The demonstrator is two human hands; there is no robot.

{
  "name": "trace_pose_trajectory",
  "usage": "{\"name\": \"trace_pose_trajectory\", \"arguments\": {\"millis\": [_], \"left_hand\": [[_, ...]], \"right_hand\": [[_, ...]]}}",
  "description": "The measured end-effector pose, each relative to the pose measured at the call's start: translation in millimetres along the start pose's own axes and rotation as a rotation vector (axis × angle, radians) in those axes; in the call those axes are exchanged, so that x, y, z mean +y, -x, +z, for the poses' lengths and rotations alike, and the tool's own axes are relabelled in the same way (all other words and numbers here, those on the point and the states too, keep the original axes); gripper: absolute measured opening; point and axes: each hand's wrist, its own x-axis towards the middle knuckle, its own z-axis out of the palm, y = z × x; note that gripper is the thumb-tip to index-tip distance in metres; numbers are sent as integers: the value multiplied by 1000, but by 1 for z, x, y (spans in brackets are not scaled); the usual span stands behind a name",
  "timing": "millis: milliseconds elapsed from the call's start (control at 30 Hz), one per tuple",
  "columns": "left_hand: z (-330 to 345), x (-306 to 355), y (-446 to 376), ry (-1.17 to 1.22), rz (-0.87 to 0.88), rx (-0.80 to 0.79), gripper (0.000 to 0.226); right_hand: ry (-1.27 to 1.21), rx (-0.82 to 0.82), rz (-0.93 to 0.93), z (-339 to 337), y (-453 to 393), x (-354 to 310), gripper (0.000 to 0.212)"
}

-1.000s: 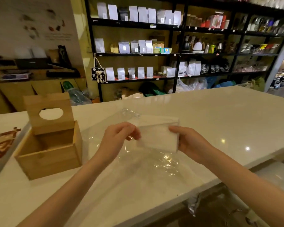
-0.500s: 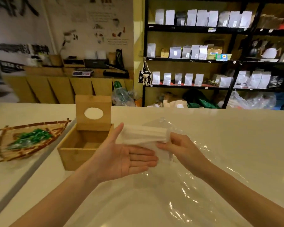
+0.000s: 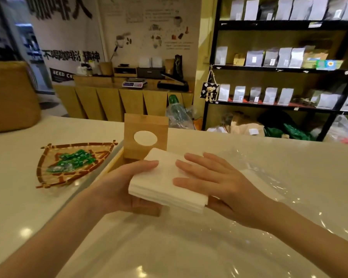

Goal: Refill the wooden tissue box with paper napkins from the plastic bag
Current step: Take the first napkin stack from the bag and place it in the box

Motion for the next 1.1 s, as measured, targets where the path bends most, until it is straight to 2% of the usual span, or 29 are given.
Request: {"name": "trace_pose_trajectory", "arguments": {"millis": [67,267,300,400,533,600,667,767,833,900,967,1100], "left_hand": [[-16,8,-7,-98,14,-8,27],[-64,30,-21,-266,10,-151,59],[-69,34,-22,-286,18,-185,56],[-83,46,-23,-307,46,-196,25],[-92,55,-31,-427,51,-216,16],[-100,56,-36,-459,79,-196,26],[-98,56,-41,-489,83,-186,20],[-100,53,-47,-554,191,-208,47],[-102,52,-50,-462,228,-207,62],[-100,53,-50,-333,201,-184,49],[-99,56,-50,-301,160,-157,33],[-106,58,-52,-379,127,-153,34]], "right_hand": [[37,-3,3,6,-10,2,46],[127,27,2,20,-43,3,45],[133,40,6,21,-48,2,44],[146,69,19,23,-62,1,41],[136,55,61,27,-72,-2,41],[139,57,75,28,-76,-3,39],[151,61,86,30,-78,-3,37],[181,45,92,32,-81,-3,38],[187,28,102,33,-83,-2,37],[204,8,104,33,-83,0,38],[222,-8,97,35,-83,1,38],[212,-28,115,40,-83,0,38]]}}
